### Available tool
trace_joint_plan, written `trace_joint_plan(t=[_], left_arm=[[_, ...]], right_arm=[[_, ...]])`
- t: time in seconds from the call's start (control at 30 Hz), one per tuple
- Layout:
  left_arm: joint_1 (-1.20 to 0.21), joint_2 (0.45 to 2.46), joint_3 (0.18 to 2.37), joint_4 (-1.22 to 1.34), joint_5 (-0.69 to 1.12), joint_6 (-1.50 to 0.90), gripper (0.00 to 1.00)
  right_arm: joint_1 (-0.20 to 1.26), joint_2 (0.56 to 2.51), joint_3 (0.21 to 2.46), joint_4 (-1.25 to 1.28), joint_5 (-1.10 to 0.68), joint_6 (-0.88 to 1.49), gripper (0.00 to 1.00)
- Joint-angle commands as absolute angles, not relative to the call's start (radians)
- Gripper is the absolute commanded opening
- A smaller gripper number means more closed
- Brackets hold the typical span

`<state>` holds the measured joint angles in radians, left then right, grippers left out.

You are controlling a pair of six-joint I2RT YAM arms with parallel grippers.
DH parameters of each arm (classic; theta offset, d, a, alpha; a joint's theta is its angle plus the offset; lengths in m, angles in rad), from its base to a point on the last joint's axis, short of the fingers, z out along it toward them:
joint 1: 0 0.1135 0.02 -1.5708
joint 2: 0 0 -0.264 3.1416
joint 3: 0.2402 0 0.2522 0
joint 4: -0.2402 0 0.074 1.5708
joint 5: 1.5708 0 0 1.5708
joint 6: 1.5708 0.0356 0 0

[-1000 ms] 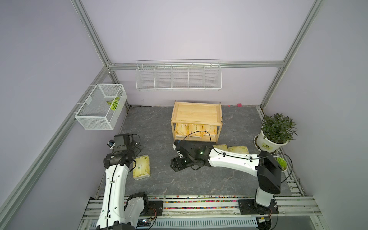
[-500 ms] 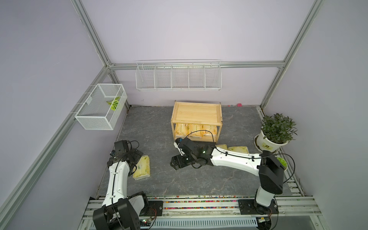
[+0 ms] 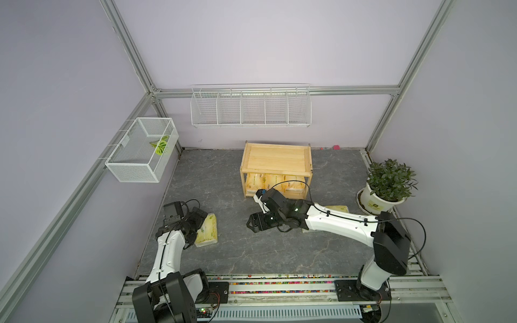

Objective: Place the tissue boxes on the shelf by color
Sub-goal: Pick up the box of tissues from the center of the board.

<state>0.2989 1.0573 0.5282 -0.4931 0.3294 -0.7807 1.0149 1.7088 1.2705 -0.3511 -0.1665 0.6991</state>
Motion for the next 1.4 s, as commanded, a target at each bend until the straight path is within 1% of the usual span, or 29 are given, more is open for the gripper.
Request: trace_joint_plan(t=[0.0, 0.1, 0.2, 0.3, 0.4, 0.5, 0.57, 0.63, 0.73, 0.8, 1.13, 1.37], left_arm=[[0.266, 1.012, 0.487, -0.411, 0.414, -0.796, 1.00], [0.215, 1.011, 0.455, -0.367, 0.416, -0.829, 1.00], [0.149, 1.044, 0.444, -0.330, 0.411, -0.843, 1.00], [0.137, 1.035, 0.469, -0.373, 0.380, -0.829, 1.00], [0.137, 0.969, 0.551, -0.482, 0.312, -0.783, 1.00], [0.138, 0.909, 0.638, -0.598, 0.192, -0.769, 1.00], [0.137, 0.874, 0.655, -0.629, 0.097, -0.762, 1.00], [0.148, 0.873, 0.657, -0.652, 0.042, -0.759, 1.00], [0.175, 0.930, 0.629, -0.628, 0.045, -0.759, 1.00], [0.193, 0.974, 0.607, -0.579, 0.078, -0.755, 1.00], [0.197, 1.201, 0.614, -0.428, 0.231, -0.769, 1.00], [0.194, 1.222, 0.564, -0.356, 0.298, -0.780, 1.00]], right_arm=[[1.005, 1.679, 1.250, -0.354, -0.171, 0.696, 0.83], [0.995, 1.685, 1.224, -0.299, -0.192, 0.719, 0.83], [0.981, 1.700, 1.184, -0.192, -0.244, 0.765, 0.83], [0.969, 1.732, 1.151, -0.081, -0.293, 0.815, 0.83], [0.960, 1.787, 1.140, 0.008, -0.341, 0.855, 0.83], [0.951, 1.850, 1.158, 0.081, -0.389, 0.890, 0.83], [0.946, 1.898, 1.181, 0.118, -0.414, 0.905, 0.83], [0.943, 1.941, 1.214, 0.135, -0.430, 0.913, 0.83], [0.937, 2.000, 1.264, 0.140, -0.441, 0.911, 0.84], [0.931, 2.040, 1.291, 0.144, -0.456, 0.918, 0.84], [0.920, 2.174, 1.361, 0.220, -0.544, 0.992, 0.84], [0.951, 2.226, 1.357, 0.298, -0.569, 1.044, 0.85]])
